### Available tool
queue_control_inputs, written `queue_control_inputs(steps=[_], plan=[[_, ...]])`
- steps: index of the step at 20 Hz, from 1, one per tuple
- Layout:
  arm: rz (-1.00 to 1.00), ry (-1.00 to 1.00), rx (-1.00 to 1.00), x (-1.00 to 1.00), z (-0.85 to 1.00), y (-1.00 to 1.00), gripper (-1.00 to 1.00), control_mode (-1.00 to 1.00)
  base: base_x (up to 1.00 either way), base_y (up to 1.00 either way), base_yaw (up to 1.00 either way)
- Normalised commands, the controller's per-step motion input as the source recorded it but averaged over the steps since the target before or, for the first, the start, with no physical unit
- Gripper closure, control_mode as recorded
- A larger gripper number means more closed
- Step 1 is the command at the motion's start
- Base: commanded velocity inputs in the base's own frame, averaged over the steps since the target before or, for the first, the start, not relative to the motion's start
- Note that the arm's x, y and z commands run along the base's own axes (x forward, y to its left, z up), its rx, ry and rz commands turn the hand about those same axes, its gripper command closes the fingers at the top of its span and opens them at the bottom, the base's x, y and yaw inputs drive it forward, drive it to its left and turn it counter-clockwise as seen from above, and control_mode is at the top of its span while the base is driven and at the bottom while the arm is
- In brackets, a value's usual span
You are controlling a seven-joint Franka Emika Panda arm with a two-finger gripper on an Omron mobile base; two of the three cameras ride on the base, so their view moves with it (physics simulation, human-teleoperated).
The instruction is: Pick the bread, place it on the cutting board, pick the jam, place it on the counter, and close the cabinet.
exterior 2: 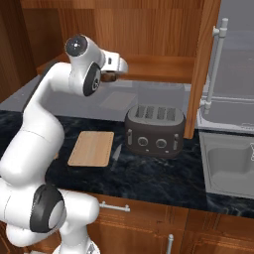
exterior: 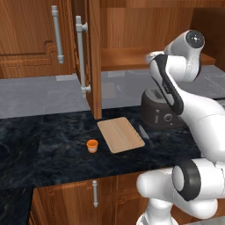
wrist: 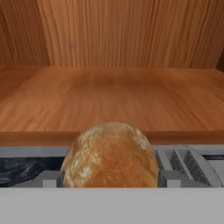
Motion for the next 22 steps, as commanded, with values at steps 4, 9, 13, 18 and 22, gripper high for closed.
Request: queue_control_inputs(steps=[4, 9, 13, 18, 22], plan=[[0.16, 0.0, 0.0, -0.33, 0.0, 0.16, 1.0, -1.0, 0.0, 0.0, 0.0], [0.11, 0.0, 0.0, -0.25, 0.0, 0.16, 1.0, -1.0, 0.0, 0.0, 0.0], [0.04, 0.01, 0.0, -0.3, 0.0, 0.13, 1.0, -1.0, 0.0, 0.0, 0.0], [0.0, 0.03, 0.0, -0.39, -0.02, 0.11, 1.0, -1.0, 0.0, 0.0, 0.0], [0.0, 0.04, 0.0, -0.38, -0.02, 0.12, 1.0, -1.0, 0.0, 0.0, 0.0]])
